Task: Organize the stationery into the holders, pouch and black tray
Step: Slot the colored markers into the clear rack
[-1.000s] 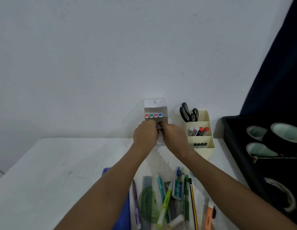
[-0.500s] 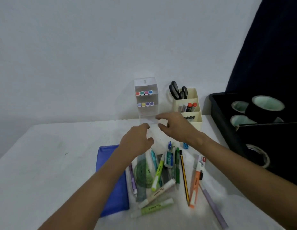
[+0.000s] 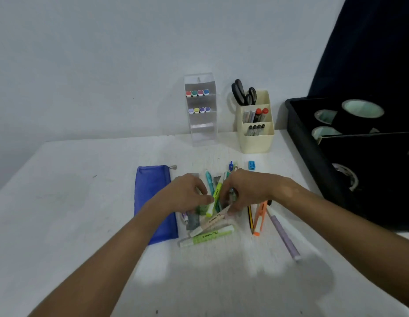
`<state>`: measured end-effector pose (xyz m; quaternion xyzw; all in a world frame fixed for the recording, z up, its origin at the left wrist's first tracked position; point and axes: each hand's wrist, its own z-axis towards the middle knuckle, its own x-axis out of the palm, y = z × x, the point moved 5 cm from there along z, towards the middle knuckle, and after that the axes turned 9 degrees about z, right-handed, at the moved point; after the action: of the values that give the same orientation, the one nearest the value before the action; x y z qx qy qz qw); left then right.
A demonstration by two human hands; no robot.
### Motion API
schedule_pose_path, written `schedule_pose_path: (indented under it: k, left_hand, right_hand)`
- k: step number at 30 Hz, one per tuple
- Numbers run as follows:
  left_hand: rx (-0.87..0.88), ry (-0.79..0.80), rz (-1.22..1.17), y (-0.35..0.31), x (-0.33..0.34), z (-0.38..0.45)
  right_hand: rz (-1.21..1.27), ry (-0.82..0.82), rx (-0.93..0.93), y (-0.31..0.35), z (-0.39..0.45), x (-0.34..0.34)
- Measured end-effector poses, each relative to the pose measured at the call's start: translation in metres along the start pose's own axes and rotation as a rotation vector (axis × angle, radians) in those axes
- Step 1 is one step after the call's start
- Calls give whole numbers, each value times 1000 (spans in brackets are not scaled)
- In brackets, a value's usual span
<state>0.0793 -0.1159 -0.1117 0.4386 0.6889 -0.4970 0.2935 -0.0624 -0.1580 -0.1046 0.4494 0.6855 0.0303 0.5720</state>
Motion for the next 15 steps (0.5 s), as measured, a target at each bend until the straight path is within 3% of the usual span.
schedule_pose_path:
  k: [10, 15]
  left_hand:
    - [-28, 90, 38, -4, 22, -3]
    - [-79, -101, -122, 3, -7, -5]
  right_hand:
    - [-72, -60, -27, -2, -2, 16]
    - [193, -158, -10, -9, -8, -14]
